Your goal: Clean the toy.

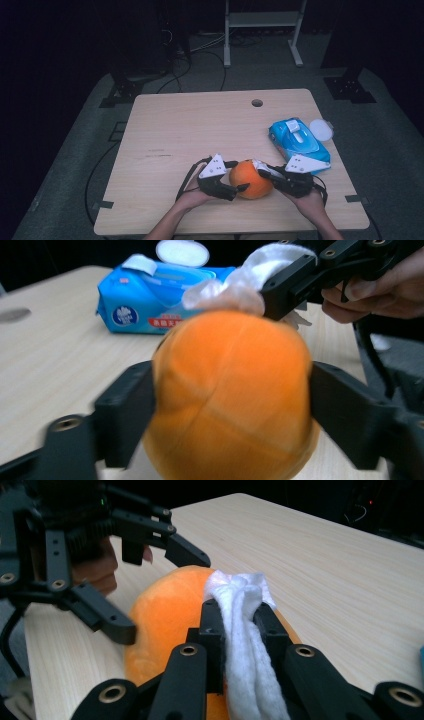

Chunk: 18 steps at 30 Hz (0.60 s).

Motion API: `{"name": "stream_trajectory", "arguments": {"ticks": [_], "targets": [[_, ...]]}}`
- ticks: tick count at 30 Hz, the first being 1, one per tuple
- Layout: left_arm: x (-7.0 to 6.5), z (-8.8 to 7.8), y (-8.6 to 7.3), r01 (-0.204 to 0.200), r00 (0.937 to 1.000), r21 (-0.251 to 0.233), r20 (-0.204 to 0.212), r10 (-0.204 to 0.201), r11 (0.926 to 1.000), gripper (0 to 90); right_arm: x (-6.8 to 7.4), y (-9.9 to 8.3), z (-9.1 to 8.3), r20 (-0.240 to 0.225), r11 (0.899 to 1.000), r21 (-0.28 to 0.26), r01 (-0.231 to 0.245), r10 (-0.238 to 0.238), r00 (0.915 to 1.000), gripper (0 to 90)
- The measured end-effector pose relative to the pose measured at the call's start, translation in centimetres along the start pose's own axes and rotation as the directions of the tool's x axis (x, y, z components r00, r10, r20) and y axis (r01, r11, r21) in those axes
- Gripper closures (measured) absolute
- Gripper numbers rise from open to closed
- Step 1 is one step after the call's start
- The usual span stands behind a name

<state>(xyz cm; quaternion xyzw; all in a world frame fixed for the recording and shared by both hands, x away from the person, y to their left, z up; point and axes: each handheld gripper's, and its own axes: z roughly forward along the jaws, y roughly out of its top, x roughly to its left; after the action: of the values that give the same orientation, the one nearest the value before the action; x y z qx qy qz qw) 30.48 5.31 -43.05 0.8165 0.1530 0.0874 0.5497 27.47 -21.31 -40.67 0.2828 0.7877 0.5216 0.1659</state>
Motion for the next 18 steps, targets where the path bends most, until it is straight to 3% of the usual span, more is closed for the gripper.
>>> {"name": "stream_trajectory", "arguments": {"ticks": [3,5,7,9,12,14,18], "targets": [[0.2,0.7,-0.5,0.003,1.0,0.025,-0.002,-0.003,0.9997,12.2,-0.2,-0.1,-0.2,0.022,1.0,0.002,0.008,-0.008,0.9997,77.2],[0.1,0.7,-0.6,0.006,1.0,0.019,-0.006,-0.006,0.9998,16.2,-0.1,-0.1,0.0,0.029,1.0,0.004,0.014,-0.014,0.9995,77.3],[-0.1,0.4,-0.4,0.008,0.9997,0.017,-0.022,-0.008,0.9998,26.3,0.2,0.1,0.0,0.028,1.0,-0.004,0.007,-0.007,0.9996,77.3],[-0.3,0.2,0.1,0.001,0.9998,0.014,-0.018,-0.001,0.9999,31.8,0.7,0.6,-0.1,0.008,0.999,-0.034,0.012,-0.012,0.9999,77.2],[-0.7,-0.3,1.2,-0.027,0.9994,0.01,-0.021,0.027,0.9996,33.3,1.7,1.4,-0.3,-0.065,0.996,-0.085,0.019,-0.024,0.9976,77.2],[-0.8,-0.6,1.4,-0.039,0.9989,0.013,-0.024,0.04,0.9991,33.6,2.0,1.4,-0.1,-0.03,0.996,-0.066,0.058,-0.06,0.9977,77.2],[-0.8,-0.7,1.2,-0.032,0.9991,0.019,-0.026,0.032,0.9993,33.9,0.1,0.2,0.0,0.001,0.999,-0.032,0.01,-0.01,0.9999,77.3]]}}
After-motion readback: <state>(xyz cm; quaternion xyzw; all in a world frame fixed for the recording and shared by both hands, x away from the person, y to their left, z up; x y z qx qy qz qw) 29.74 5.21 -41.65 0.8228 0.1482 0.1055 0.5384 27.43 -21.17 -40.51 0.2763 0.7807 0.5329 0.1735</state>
